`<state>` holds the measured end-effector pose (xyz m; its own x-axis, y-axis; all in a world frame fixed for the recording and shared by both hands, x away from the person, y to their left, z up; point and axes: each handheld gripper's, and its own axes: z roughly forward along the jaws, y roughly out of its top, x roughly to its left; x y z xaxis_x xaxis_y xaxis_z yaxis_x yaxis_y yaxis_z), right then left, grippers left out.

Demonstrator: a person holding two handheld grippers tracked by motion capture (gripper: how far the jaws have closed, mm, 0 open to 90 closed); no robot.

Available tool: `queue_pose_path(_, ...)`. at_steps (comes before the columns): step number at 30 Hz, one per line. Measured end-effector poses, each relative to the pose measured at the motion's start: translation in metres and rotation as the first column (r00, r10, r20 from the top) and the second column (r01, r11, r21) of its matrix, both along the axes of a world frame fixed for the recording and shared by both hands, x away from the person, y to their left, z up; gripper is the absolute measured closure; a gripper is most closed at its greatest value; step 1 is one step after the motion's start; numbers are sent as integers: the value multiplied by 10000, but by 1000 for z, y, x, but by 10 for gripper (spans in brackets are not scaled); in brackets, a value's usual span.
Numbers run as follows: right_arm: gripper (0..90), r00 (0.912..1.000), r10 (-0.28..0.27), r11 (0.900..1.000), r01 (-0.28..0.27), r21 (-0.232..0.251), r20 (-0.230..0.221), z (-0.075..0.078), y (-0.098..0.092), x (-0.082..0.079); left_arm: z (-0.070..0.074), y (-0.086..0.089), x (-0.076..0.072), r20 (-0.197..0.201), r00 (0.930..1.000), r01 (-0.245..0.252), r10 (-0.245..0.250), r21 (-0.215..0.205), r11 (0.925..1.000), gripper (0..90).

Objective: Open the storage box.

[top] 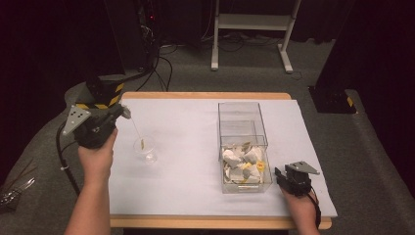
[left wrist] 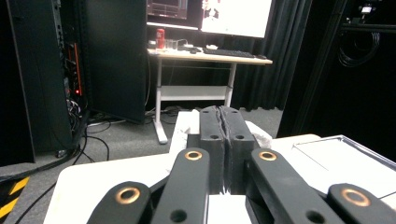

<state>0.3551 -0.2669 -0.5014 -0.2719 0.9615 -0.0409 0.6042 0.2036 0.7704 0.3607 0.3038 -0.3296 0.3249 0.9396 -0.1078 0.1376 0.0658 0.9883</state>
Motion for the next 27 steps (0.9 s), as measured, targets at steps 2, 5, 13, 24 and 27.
queue_pose_path(2, 560, 10000, 5, 10000, -5, -1, 6, 0, 0, 0, -2, 0, 0, -45, 10000, 2, -2, 18, 10000, 884)
queue_pose_path(5, 560, 10000, -16, 10000, 16, 7, -5, 0, 0, 0, -6, -1, 1, -105, 9999, 13, -13, 11, 10000, 884)
queue_pose_path(13, 560, 10000, 10, 10000, -10, 8, 13, 0, 0, 0, -16, -2, 3, -317, 9995, 31, -31, -2, 10000, 885)
queue_pose_path(24, 560, 10000, 16, 10000, -16, 17, 13, 0, 0, 0, -33, -8, 7, -686, 9976, 119, -108, 148, 9998, 885)
queue_pose_path(27, 560, 10000, 24, 10000, -24, 17, 14, 0, 0, 0, -38, -10, 8, -796, 9967, 149, -135, 162, 9998, 884)
